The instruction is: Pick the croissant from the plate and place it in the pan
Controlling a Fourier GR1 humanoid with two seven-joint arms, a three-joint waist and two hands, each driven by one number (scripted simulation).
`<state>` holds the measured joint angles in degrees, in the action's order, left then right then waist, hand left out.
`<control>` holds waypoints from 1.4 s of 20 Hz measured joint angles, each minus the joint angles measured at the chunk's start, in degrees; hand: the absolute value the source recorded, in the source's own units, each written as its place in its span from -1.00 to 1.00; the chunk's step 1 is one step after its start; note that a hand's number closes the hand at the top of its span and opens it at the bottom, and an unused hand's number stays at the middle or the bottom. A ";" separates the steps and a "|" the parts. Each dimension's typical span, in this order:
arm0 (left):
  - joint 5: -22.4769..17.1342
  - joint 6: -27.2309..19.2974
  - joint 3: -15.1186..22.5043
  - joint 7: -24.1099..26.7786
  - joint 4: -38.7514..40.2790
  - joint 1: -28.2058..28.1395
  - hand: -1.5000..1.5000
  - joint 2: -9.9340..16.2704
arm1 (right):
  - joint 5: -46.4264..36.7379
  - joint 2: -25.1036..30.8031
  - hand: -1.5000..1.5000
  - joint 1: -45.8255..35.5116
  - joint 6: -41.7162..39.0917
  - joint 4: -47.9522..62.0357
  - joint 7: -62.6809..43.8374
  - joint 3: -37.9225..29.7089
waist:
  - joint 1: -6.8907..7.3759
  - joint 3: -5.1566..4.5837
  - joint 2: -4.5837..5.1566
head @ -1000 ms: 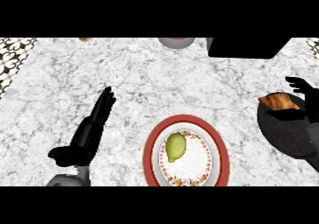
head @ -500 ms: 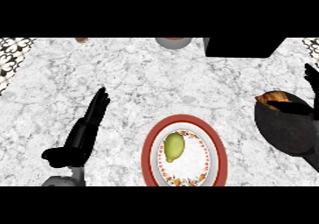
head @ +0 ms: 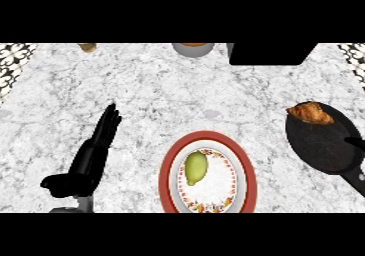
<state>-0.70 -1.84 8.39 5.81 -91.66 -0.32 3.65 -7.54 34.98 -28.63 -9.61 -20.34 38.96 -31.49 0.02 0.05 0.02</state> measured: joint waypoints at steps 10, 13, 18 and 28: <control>0.68 0.01 -0.09 -0.10 0.73 1.14 0.00 -0.90 | 1.86 4.48 -1.00 10.40 -11.75 -1.39 8.04 1.54 | 0.04 0.01 0.05; 0.52 0.51 -0.94 0.33 1.55 1.63 0.00 -0.51 | 2.36 4.30 -1.00 13.37 -11.38 -3.42 8.94 2.27 | -0.09 -0.03 0.00; 1.05 0.38 -0.44 -0.53 0.04 0.87 0.00 -0.91 | 3.42 3.92 -1.00 17.32 -11.05 -6.56 9.76 3.36 | -0.11 -0.03 -0.06; 1.44 0.75 -1.19 0.37 1.68 1.34 0.00 -1.52 | 4.79 3.72 -1.00 23.14 -9.21 -12.12 10.45 5.30 | -0.12 -0.04 -0.05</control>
<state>0.75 -1.10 7.20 6.18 -89.98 1.02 2.13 -2.75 38.70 -5.49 -18.82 -32.46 49.42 -26.18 -0.10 0.01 -0.03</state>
